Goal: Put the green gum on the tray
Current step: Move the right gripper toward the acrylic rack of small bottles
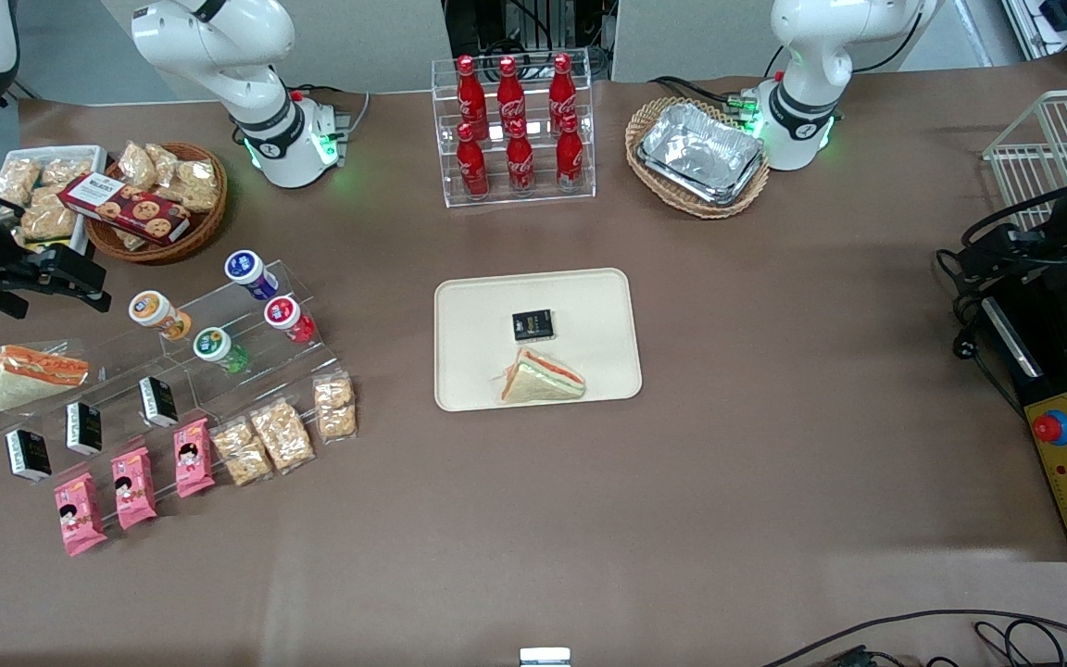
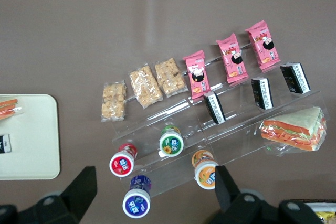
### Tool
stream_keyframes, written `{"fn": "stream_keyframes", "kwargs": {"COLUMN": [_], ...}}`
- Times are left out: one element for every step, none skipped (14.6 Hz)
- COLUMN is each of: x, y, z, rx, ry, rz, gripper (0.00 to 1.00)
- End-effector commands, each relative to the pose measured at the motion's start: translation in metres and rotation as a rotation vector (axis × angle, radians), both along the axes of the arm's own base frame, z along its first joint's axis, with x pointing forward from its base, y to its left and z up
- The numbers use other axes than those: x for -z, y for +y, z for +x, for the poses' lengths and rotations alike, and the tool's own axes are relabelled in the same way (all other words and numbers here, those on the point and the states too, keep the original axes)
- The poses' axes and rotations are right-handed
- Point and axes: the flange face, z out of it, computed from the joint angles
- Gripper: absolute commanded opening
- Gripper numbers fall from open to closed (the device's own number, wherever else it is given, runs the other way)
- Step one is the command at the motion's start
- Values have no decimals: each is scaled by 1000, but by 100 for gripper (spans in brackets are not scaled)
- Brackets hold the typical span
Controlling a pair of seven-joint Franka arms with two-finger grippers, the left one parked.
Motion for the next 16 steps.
{"fn": "stream_keyframes", "kwargs": {"x": [-12, -11, -11, -11, -11, -10, -10, -9, -7, -4, -2, 4, 10, 18, 25, 31], "y": [-7, -6, -7, -7, -7, -8, -11, -12, -12, -11, -12, -14, -17, -17, -18, -19], "z": [-10, -10, -9, -9, -9, -9, -10, -11, -12, -16, -25, -37, -49, -60, -71, -81], "rx": [10, 10, 10, 13, 12, 7, 12, 11, 9, 1, -2, 1, 5, 4, -15, -29], "ry": [-14, -13, -16, -16, -14, -11, -8, -3, 9, 18, 24, 31, 26, 26, 26, 31], "rz": [1, 4, 1, -2, -5, -6, -6, -8, -10, -9, -10, -8, -6, -4, -4, -3], "gripper": [100, 100, 100, 100, 100, 100, 100, 100, 100, 100, 100, 100, 100, 100, 100, 100]}}
